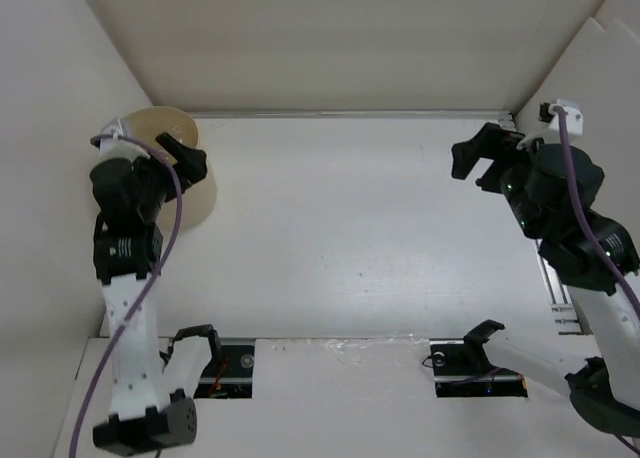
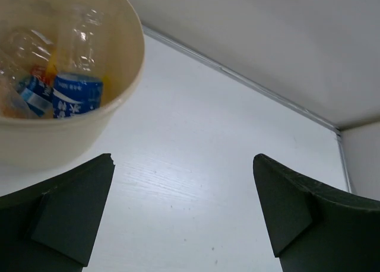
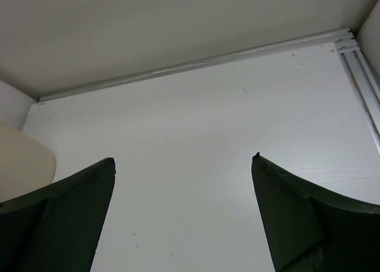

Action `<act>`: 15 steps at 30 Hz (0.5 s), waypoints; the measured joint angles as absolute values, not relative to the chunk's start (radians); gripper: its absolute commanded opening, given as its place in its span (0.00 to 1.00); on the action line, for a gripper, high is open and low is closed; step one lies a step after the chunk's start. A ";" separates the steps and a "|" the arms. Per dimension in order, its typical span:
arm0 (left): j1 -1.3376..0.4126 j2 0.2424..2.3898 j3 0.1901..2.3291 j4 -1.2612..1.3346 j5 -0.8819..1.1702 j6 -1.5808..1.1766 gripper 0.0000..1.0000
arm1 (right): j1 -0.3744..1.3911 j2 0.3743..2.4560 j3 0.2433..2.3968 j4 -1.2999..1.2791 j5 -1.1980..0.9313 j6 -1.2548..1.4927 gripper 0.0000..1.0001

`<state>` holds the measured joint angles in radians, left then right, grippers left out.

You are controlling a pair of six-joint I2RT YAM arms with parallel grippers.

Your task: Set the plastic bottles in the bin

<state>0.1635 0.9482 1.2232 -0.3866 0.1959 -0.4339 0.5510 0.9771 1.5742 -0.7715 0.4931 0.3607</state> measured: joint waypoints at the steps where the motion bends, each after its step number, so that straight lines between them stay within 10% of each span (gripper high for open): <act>1: 0.163 0.873 1.173 -0.390 0.217 -0.434 1.00 | 0.551 0.955 1.576 -0.795 0.506 0.360 1.00; 15: 0.163 0.496 1.042 -0.523 0.311 -0.417 1.00 | 0.559 0.721 1.517 -0.952 0.515 0.356 1.00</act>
